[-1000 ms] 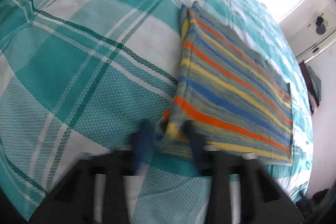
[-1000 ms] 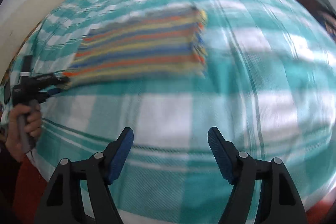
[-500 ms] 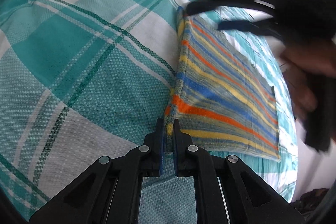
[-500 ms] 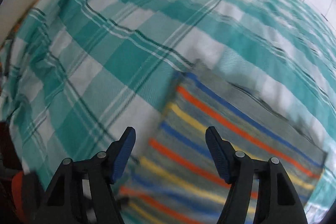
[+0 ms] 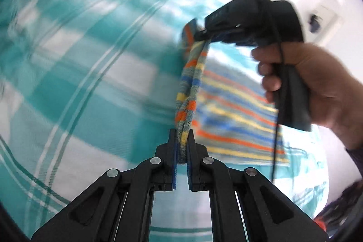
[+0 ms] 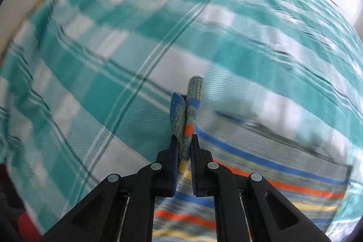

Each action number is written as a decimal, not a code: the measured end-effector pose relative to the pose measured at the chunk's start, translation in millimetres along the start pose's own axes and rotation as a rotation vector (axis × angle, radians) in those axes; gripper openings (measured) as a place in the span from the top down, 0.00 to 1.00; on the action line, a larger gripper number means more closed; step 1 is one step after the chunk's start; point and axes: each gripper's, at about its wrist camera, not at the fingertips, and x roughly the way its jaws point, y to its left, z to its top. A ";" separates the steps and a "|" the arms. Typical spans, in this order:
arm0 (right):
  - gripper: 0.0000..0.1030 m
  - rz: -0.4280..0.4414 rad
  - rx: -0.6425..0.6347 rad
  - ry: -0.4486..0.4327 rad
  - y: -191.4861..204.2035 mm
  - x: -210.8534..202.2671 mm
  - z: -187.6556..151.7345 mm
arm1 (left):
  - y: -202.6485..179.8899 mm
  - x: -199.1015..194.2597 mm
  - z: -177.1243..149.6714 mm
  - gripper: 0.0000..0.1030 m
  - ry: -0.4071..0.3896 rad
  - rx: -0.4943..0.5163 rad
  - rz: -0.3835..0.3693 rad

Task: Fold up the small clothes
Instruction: 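Grasp one edge of the striped sweater with both grippers and fold it over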

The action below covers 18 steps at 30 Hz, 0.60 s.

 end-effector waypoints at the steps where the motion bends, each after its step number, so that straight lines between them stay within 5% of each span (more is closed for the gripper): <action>1: 0.91 0.035 0.026 -0.024 -15.7 -14.5 -3.4 | -18.2 -4.8 1.7 0.96 -0.007 0.037 -0.020; 10: 0.91 0.091 0.215 -0.161 -187.4 -100.7 -46.5 | -174.5 38.9 -11.4 0.95 0.060 0.318 -0.154; 18: 0.91 0.049 0.366 -0.120 -309.6 -72.1 -124.3 | -233.1 129.1 -70.5 0.95 0.237 0.498 -0.091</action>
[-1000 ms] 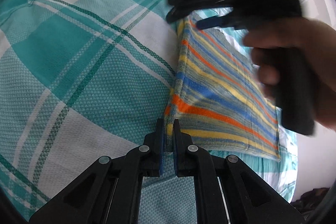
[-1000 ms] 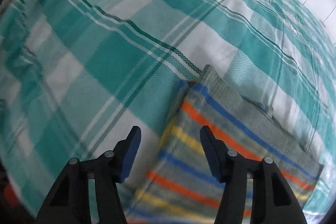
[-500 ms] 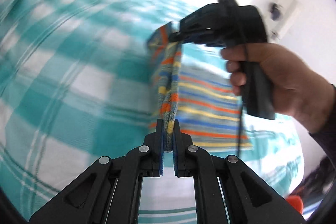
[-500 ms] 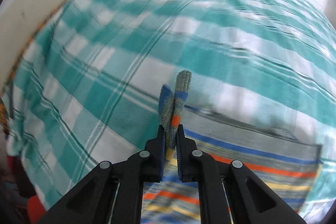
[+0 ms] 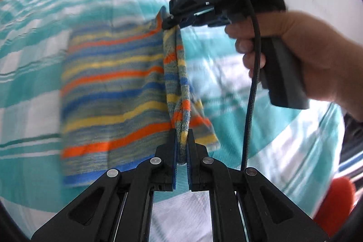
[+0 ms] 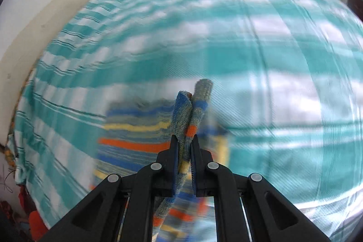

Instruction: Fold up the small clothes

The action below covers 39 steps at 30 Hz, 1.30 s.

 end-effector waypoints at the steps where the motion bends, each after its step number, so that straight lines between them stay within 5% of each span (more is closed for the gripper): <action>1: 0.91 -0.015 0.016 0.009 -11.0 6.9 -6.4 | -7.5 8.2 -3.0 0.95 0.008 0.023 0.014; 4: 0.91 0.034 0.098 -0.013 -34.0 16.7 -20.8 | -22.6 9.1 -6.5 0.93 0.008 0.092 0.046; 5: 0.89 0.052 0.112 -0.021 -36.8 16.7 -23.5 | -26.1 7.1 -7.3 0.85 0.011 0.103 0.053; 7: 0.70 0.061 0.139 -0.033 -41.5 13.1 -25.5 | -27.8 -8.1 -10.9 0.63 0.025 0.113 0.057; 8: 0.48 0.068 0.150 -0.038 -44.6 9.4 -27.0 | -24.9 -17.7 -16.7 0.52 0.017 0.104 0.040; 9: 0.38 0.083 0.162 -0.052 -47.1 1.3 -29.9 | -17.2 -32.6 -20.8 0.48 -0.004 0.085 0.019; 11: 0.38 0.085 0.180 -0.093 -53.0 -22.7 -40.2 | 7.1 -66.1 -34.2 0.30 -0.066 0.016 0.005; 13: 0.38 0.067 0.166 -0.111 -52.5 -44.1 -53.7 | 48.0 -95.0 -46.1 0.27 -0.123 -0.114 0.017; 17: 0.38 0.122 0.142 -0.074 -35.5 -73.9 -100.0 | 115.3 -85.3 -47.4 0.32 -0.067 -0.341 0.069; 22: 0.38 0.183 0.127 0.025 -2.1 -66.2 -153.5 | 128.1 -42.1 -35.4 0.38 0.054 -0.398 -0.029; 23: 0.39 0.163 0.120 0.039 2.4 -60.5 -158.8 | 124.8 -37.0 -36.2 0.46 0.071 -0.390 -0.036; 25: 0.69 0.148 0.143 0.050 2.8 -52.7 -163.9 | 119.7 -23.0 -34.6 0.90 0.136 -0.381 -0.084; 26: 0.94 0.139 0.166 0.053 0.9 -49.9 -164.0 | 119.2 -23.9 -34.9 0.91 0.130 -0.390 -0.083; 31: 0.95 0.208 0.220 0.013 -2.1 -70.2 -166.6 | 123.5 -38.4 -35.4 0.92 0.090 -0.356 -0.075; 34: 0.95 0.141 0.211 0.121 -8.2 -33.2 -187.6 | 111.2 -15.5 -40.5 0.91 0.145 -0.272 0.012; 37: 0.94 0.173 0.254 0.086 -15.0 -31.3 -191.3 | 97.6 -20.4 -38.8 0.78 0.135 -0.207 0.072; 39: 0.73 0.187 0.244 0.078 -16.6 -39.2 -189.5 | 95.1 -33.4 -37.4 0.67 0.126 -0.184 0.108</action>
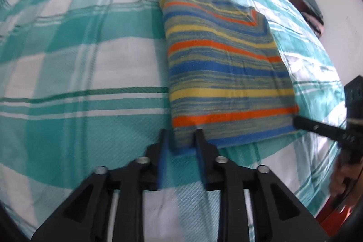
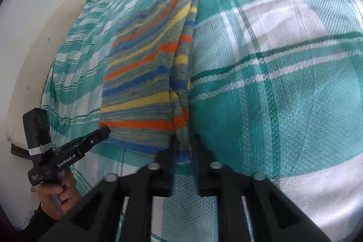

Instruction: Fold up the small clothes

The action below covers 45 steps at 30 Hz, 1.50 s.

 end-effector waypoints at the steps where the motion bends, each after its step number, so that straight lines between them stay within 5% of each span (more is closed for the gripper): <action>1: 0.69 0.004 -0.010 0.005 0.1 -6.0 1.5 | 3.6 -16.0 -0.3 0.59 -0.049 0.007 0.028; 5: 0.68 -0.093 -0.169 -0.077 15.6 -42.8 23.5 | 11.4 -47.8 21.7 0.51 -0.203 -0.021 0.029; 8: 0.68 -0.074 -0.266 -0.105 36.2 -45.6 61.0 | 0.7 -41.2 56.7 0.62 -0.236 -0.024 -0.043; 11: 0.68 0.032 -0.341 -0.103 56.7 -23.2 94.8 | -13.3 -13.0 79.0 0.70 -0.209 -0.013 -0.088; 14: 0.68 0.045 -0.338 -0.032 51.9 24.4 113.4 | -15.4 38.6 80.4 0.79 -0.088 0.007 -0.025; 16: 0.77 -0.043 -0.328 0.039 30.1 55.3 112.2 | -11.8 55.3 75.8 0.79 -0.088 0.015 -0.027; 18: 0.92 -0.014 -0.313 0.011 16.6 53.6 112.2 | -11.1 48.1 70.3 0.79 -0.124 0.026 -0.034; 25: 0.90 -0.024 -0.386 -0.113 48.4 13.6 148.6 | -20.0 38.9 63.0 0.66 -0.164 0.069 -0.010; 29: 0.73 -0.169 -0.367 -0.063 39.4 61.1 180.1 | -18.2 30.2 66.9 0.61 -0.144 0.045 -0.033; 32: 0.78 -0.152 -0.290 -0.089 18.7 62.9 178.3 | -16.8 12.2 62.6 0.28 -0.148 0.031 0.004; 36: 0.76 -0.137 -0.310 -0.153 35.5 19.6 152.4 | -11.7 -1.8 49.0 0.26 -0.156 0.015 0.027; 41: 0.76 -0.067 -0.453 -0.142 68.5 -27.9 75.2 | -12.3 -6.5 25.4 0.26 -0.119 0.008 0.103; 45: 0.76 -0.140 -0.490 -0.116 66.2 -21.3 22.7 | -14.5 -12.6 13.1 0.26 -0.098 0.017 0.147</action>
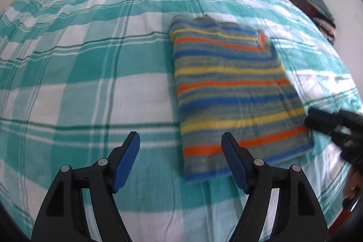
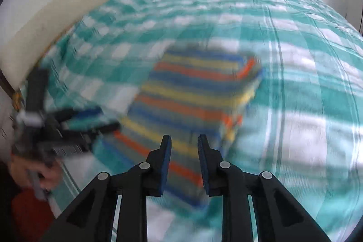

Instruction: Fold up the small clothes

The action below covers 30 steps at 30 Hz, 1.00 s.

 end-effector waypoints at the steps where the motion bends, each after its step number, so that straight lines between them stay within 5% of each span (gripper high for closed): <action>1: 0.76 -0.027 0.018 0.029 1.2 6.6 -11.6 | -0.7 -2.5 -2.1 0.26 0.003 0.004 0.008; 3: 0.76 -0.075 0.074 0.100 -6.2 19.8 -33.2 | -1.0 -10.5 -6.5 0.26 0.004 0.024 0.034; 8: 0.76 -0.094 0.155 0.052 -2.7 -9.0 -64.5 | 2.5 -28.4 -22.1 0.22 -0.013 0.051 0.078; 11: 0.58 -0.126 0.199 0.012 3.3 -28.3 -90.2 | 12.8 -23.1 -42.2 0.00 -0.063 0.054 0.111; 14: 0.48 -0.219 0.213 0.001 5.5 -32.4 -117.0 | 30.6 13.1 -63.8 0.00 0.000 0.053 0.167; 17: 0.47 -0.250 0.180 -0.046 10.8 -32.5 -134.7 | 52.2 20.4 -81.6 0.00 -0.112 0.003 0.040; 30: 0.38 -0.276 0.131 -0.093 16.0 -22.4 -140.8 | 48.6 23.3 -77.8 0.00 -0.115 0.018 0.071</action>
